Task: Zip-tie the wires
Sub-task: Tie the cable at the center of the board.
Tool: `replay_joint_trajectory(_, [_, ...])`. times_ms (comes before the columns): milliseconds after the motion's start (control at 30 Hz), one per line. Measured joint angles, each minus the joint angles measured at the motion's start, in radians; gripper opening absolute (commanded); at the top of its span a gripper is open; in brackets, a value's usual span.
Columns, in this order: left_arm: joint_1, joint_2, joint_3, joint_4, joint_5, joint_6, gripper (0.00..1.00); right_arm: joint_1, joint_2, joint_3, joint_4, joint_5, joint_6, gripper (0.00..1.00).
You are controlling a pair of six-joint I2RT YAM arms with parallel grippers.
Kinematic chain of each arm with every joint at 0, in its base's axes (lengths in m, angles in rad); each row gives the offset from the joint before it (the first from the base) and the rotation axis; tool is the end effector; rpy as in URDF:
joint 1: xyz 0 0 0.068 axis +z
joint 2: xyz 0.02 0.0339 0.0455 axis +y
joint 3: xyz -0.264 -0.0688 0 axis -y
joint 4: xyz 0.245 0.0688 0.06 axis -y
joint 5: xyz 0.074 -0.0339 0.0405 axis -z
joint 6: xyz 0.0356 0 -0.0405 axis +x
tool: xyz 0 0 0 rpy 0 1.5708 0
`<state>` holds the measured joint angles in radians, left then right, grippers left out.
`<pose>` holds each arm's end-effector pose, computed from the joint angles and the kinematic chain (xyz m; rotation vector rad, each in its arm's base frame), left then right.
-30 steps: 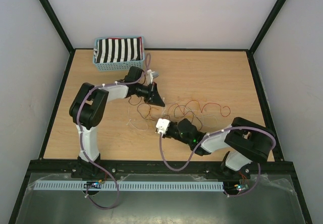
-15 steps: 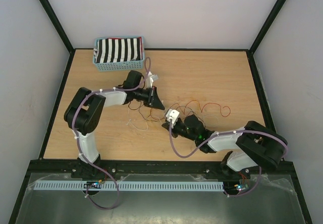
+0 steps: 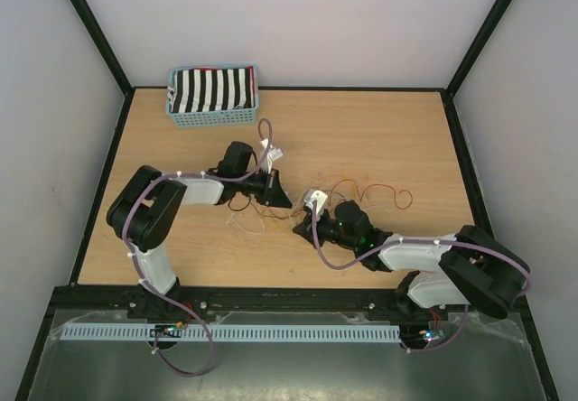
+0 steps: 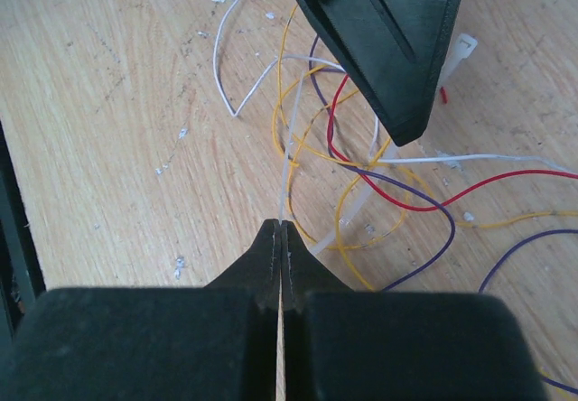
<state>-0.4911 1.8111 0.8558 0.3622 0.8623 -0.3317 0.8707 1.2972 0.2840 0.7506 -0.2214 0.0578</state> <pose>0.2993 -0.1907 0.1502 0.7089 2.1416 -1.3900 0.1449 0.1842 0.1633 -0.9029 1.6867 0.8439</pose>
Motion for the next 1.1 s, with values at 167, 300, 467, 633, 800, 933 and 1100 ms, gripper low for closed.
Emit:
replay_joint_trajectory(167, [-0.008, -0.034, -0.045, 0.062, -0.034, 0.040, 0.00, -0.022, -0.001, 0.015, -0.048, -0.047, 0.048, 0.00])
replay_joint_trajectory(300, [-0.011, -0.082, -0.076, 0.113, -0.060, 0.077, 0.00, -0.046, -0.002, 0.023, -0.059, -0.079, 0.090, 0.00])
replay_joint_trajectory(467, [-0.023, -0.112, -0.105, 0.169, -0.087, 0.123, 0.00, -0.060, -0.007, 0.042, -0.070, -0.102, 0.146, 0.00])
replay_joint_trajectory(633, [-0.054, -0.121, -0.120, 0.188, -0.123, 0.168, 0.00, -0.066, -0.010, 0.065, -0.076, -0.124, 0.204, 0.00])
replay_joint_trajectory(800, [-0.079, -0.157, -0.153, 0.198, -0.162, 0.229, 0.00, -0.108, -0.011, 0.097, -0.107, -0.177, 0.249, 0.00])
replay_joint_trajectory(933, [-0.086, -0.182, -0.173, 0.207, -0.183, 0.275, 0.00, -0.135, -0.011, 0.100, -0.129, -0.209, 0.264, 0.00])
replay_joint_trajectory(1100, [-0.090, -0.203, -0.201, 0.228, -0.207, 0.330, 0.00, -0.150, -0.002, 0.107, -0.162, -0.257, 0.272, 0.00])
